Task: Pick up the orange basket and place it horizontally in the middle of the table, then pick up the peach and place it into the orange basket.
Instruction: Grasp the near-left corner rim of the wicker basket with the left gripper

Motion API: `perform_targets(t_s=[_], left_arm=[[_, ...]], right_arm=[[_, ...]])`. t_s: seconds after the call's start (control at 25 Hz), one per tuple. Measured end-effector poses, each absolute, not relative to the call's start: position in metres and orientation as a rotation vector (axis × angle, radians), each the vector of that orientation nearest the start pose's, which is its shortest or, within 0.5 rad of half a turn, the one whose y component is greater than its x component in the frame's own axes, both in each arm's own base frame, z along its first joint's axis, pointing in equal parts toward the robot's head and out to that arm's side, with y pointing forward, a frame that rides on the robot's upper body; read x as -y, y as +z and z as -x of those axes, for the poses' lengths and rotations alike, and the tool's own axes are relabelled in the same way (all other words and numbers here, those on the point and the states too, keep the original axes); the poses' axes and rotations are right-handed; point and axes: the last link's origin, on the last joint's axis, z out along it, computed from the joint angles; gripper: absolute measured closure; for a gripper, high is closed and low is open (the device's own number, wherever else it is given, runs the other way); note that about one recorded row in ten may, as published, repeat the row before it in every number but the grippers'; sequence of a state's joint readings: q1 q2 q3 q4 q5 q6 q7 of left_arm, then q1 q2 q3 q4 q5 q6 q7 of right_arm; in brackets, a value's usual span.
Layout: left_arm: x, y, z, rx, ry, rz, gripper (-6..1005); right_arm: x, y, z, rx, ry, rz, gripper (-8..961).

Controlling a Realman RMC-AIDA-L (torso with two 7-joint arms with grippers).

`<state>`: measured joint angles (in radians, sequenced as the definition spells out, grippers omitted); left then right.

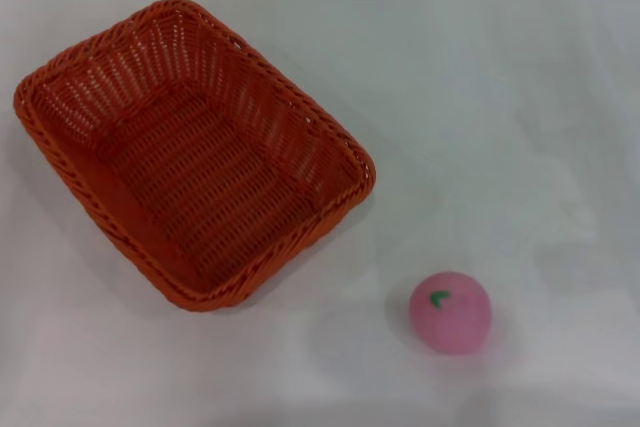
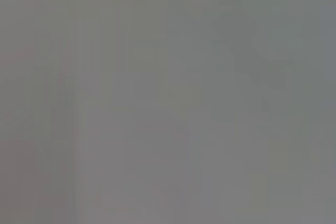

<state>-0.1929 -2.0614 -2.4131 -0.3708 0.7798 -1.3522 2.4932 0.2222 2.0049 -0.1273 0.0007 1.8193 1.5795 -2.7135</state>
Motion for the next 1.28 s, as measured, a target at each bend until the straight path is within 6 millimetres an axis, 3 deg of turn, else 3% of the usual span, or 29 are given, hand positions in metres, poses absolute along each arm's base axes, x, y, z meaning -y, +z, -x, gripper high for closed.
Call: perform_targets(t_s=[0.24,0.4,0.64,0.88,1.08,1.28], left_arm=[[-0.307,0.117,0.361,0.618,-0.839,1.717,118],[-0.328,0.132,0.335,0.705,-0.722,1.935,119],[-0.346,0.144,0.297,0.806,-0.516,2.217,120],[-0.357,0.148,0.274,0.831,-0.332,2.403,119],[-0.36,0.144,0.275,0.839,-0.114,2.471,121],[-0.362,0.139,0.281,0.797,-0.037,2.468,124]], right_arm=[[-0.238,0.06,-0.386,-0.508,0.847,1.431,111],[-0.238,0.06,-0.385,-0.509,0.847,1.431,111],[-0.237,0.06,-0.386,-0.511,0.845,1.43,111],[-0.235,0.06,-0.387,-0.514,0.842,1.428,111],[-0.233,0.058,-0.385,-0.513,0.856,1.437,111],[-0.228,0.058,-0.385,-0.512,0.869,1.434,111]])
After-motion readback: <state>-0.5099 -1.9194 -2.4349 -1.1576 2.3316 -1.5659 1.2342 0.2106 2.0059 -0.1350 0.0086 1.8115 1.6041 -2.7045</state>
